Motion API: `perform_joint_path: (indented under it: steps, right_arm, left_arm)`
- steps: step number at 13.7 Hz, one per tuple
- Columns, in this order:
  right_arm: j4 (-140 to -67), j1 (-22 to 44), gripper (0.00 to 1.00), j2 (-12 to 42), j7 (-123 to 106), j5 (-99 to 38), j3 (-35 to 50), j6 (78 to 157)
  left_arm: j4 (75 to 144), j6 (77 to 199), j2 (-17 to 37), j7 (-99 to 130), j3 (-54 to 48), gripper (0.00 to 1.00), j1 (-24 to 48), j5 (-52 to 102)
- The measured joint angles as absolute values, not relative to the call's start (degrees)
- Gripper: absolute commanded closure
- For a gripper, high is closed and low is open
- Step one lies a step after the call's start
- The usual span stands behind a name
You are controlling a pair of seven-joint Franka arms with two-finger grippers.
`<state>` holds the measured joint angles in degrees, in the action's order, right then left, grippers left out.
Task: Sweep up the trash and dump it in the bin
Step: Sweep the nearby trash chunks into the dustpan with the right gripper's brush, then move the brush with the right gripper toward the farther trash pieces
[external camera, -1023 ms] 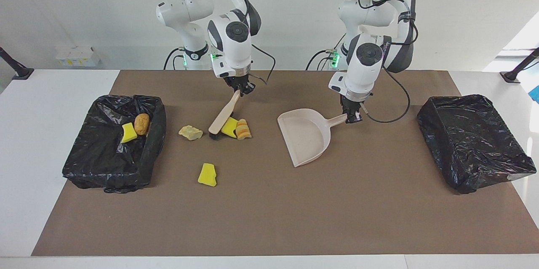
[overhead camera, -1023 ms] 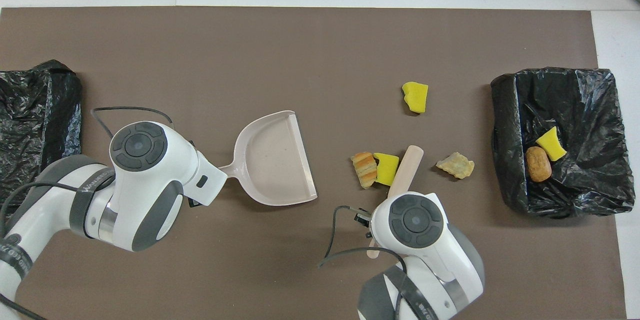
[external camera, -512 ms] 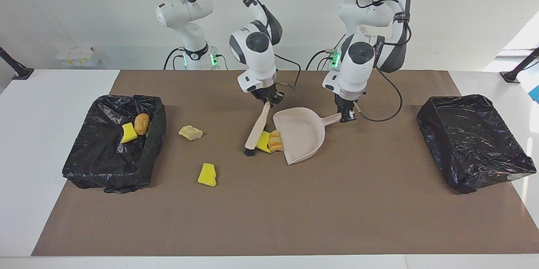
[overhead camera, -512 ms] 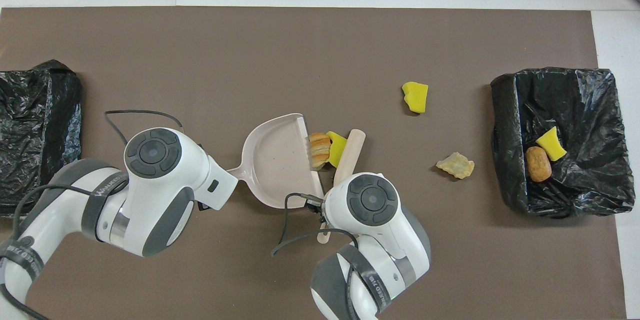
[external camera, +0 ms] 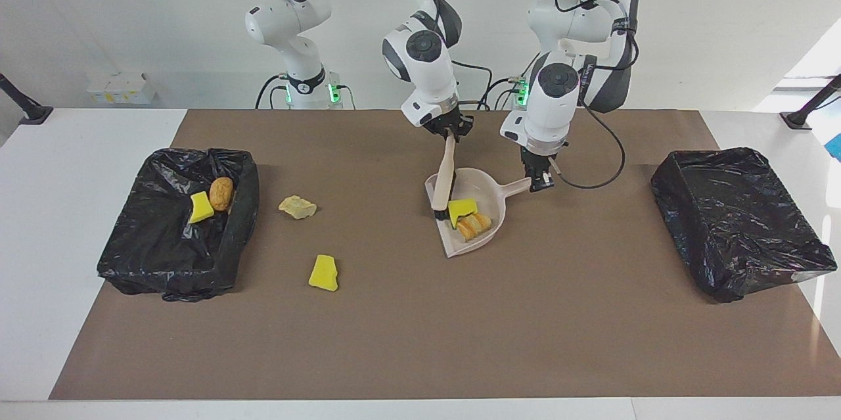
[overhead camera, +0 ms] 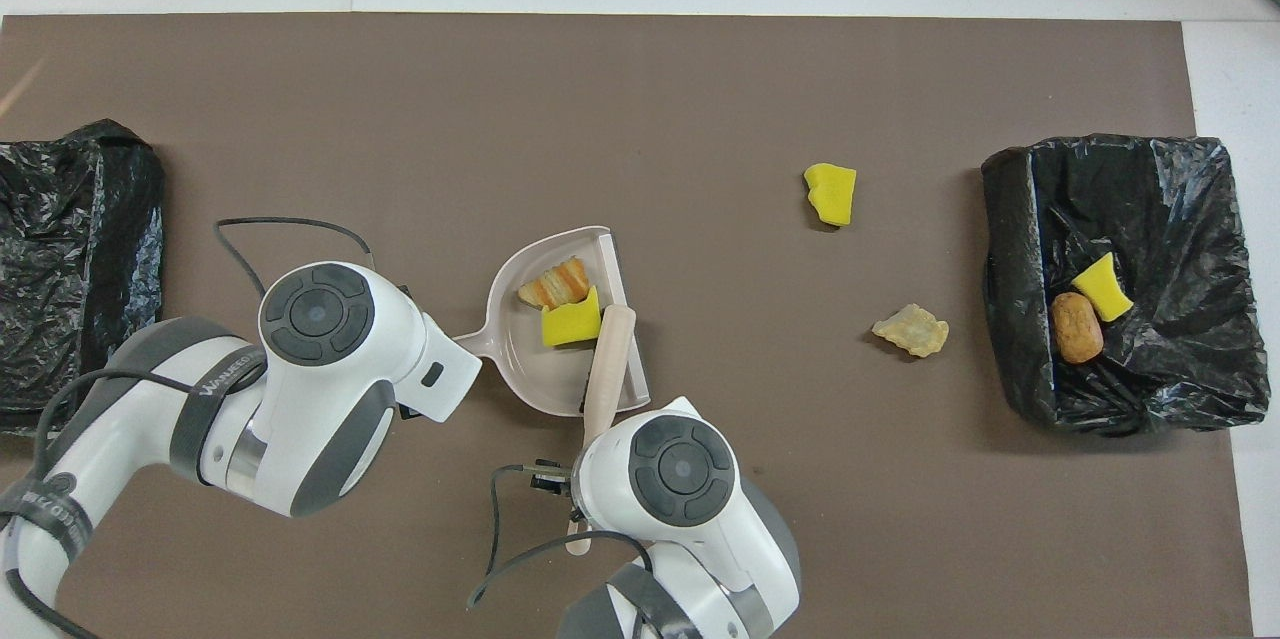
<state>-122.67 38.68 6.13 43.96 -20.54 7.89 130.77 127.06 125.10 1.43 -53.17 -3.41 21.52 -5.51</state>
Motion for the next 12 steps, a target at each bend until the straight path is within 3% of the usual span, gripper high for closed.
perform_joint_path:
  steps: [3, 8, 12]
  right_arm:
    - [-122.84, 35.99, 1.00, 4.32, 35.50, -20.54, 7.13, 130.00]
    - [-123.34, 26.63, 1.00, -1.44, 23.91, -20.19, 6.69, 121.28]
    - [-125.46, 20.10, 1.00, -1.66, 20.62, -10.70, 6.74, 121.64]
  left_arm:
    - [127.18, 126.78, 1.51, -54.30, -2.90, 1.00, 20.34, -5.55]
    - [127.08, 128.62, 1.94, -55.22, -2.65, 1.00, 16.83, -5.55]
    - [126.18, 128.73, 2.41, -55.14, -2.62, 1.00, 16.25, -5.51]
